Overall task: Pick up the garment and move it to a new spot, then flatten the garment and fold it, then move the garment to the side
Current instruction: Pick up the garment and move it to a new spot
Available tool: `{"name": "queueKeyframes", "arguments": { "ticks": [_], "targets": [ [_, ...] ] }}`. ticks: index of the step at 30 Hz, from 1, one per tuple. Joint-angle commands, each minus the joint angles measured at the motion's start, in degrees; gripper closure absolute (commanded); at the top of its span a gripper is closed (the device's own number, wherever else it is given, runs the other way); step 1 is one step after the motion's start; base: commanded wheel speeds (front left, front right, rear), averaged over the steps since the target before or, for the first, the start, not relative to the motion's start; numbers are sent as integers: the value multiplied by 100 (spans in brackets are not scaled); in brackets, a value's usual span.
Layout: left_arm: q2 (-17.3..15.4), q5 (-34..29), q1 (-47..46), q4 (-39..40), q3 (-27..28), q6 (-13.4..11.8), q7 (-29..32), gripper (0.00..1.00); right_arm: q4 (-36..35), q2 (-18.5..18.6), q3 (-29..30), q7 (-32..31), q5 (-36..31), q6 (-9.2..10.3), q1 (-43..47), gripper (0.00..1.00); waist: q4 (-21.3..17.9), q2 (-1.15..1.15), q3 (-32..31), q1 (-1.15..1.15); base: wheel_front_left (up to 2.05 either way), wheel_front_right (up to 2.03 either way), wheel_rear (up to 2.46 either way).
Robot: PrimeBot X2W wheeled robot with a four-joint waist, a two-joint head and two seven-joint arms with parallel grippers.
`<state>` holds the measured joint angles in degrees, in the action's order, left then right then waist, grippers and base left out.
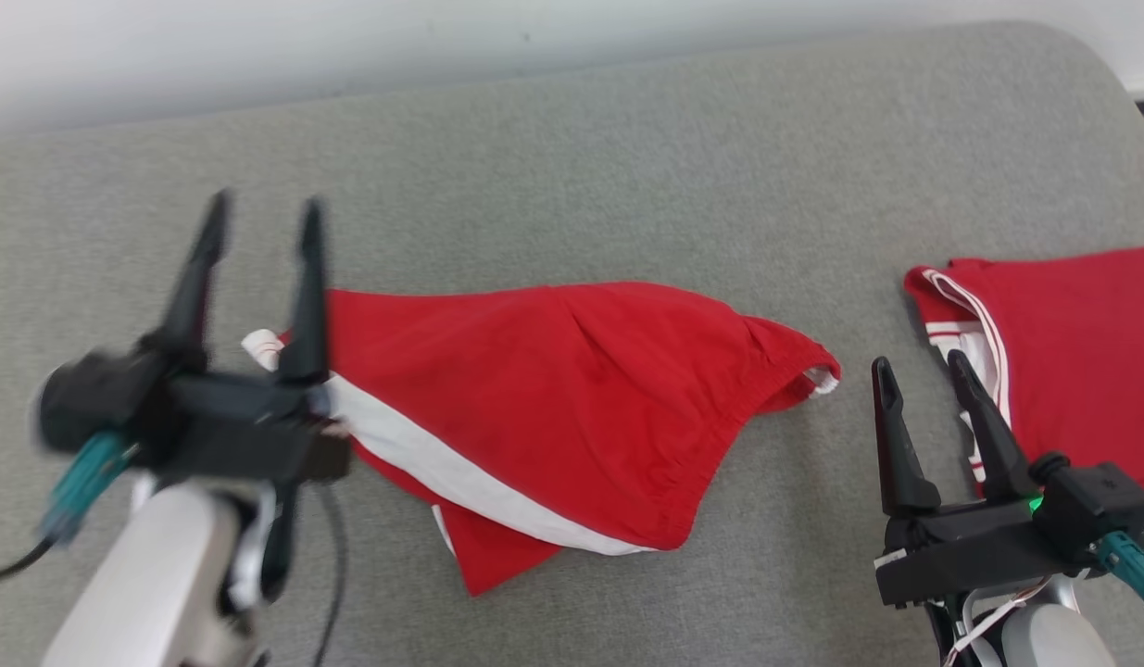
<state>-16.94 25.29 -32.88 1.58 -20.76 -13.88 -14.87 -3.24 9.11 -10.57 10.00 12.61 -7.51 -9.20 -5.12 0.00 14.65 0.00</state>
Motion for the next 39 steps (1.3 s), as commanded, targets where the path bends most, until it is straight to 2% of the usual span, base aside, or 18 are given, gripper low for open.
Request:
{"name": "queueKeyframes", "arguments": {
  "ticks": [1,7,10,17,23,39],
  "targets": [
    [-57,-80,175,67,91,0,-22,0,-16,36,-1,-18,-22,4,74,0,126,0,-140,0,0,0,0],
    [-233,-464,1140,531,873,175,-20,0,17,81,-55,-66,-33,4,216,0,231,0,-373,0,0,0,0],
    [-212,-658,1590,685,1167,284,-21,0,24,118,-55,-89,-23,4,292,0,272,0,-490,0,0,0,0],
    [101,-1139,2538,816,1607,493,-21,0,81,162,-148,-179,-53,4,511,0,288,0,-832,0,0,0,0],
    [283,-1437,3047,724,1690,640,-22,0,104,175,-217,-239,-90,4,774,0,295,0,-1106,0,0,0,0],
    [590,-1647,3394,560,1848,879,-22,0,-74,93,-351,-424,-160,4,1174,0,307,0,-1441,0,0,0,0]
  ]
}}
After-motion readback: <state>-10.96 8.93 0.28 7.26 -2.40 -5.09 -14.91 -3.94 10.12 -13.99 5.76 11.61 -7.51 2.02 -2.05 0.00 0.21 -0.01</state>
